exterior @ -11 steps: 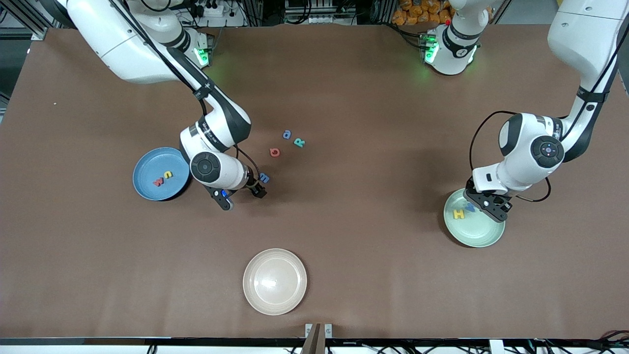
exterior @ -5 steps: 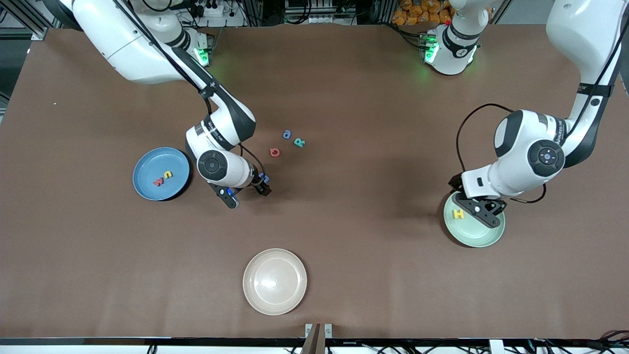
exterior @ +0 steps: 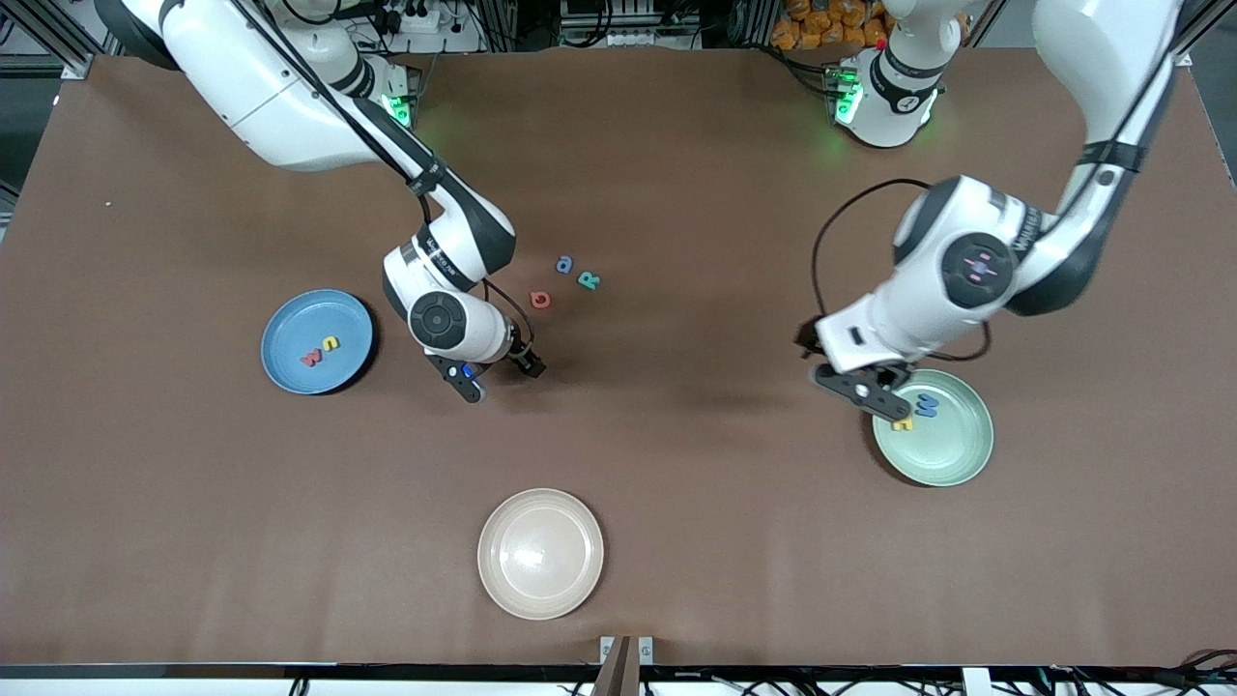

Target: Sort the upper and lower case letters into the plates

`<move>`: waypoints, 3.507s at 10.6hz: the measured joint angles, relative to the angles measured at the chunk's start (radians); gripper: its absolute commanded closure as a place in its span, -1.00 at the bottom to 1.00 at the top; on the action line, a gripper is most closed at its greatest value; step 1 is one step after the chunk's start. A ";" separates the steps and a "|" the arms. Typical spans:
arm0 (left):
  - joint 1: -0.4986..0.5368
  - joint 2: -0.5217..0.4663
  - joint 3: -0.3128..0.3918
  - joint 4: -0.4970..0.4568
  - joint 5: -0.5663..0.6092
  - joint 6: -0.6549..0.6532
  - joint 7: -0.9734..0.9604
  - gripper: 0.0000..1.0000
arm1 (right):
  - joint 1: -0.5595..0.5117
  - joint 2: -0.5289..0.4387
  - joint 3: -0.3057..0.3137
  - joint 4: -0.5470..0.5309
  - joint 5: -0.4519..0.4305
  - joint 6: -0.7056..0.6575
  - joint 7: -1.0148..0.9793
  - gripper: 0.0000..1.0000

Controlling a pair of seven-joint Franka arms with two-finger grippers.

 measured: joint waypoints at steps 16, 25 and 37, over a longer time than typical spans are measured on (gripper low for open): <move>-0.260 0.000 -0.042 0.020 0.047 -0.017 -0.554 -1.00 | 0.009 -0.001 -0.008 -0.044 -0.058 0.069 0.031 -0.48; -0.413 0.153 -0.038 0.005 0.346 0.185 -0.732 -1.00 | 0.009 -0.001 -0.002 -0.052 -0.113 0.100 0.031 -0.08; -0.639 0.295 0.053 0.034 0.434 0.252 -0.731 -0.60 | -0.012 -0.032 -0.003 -0.074 -0.145 0.071 -0.005 1.00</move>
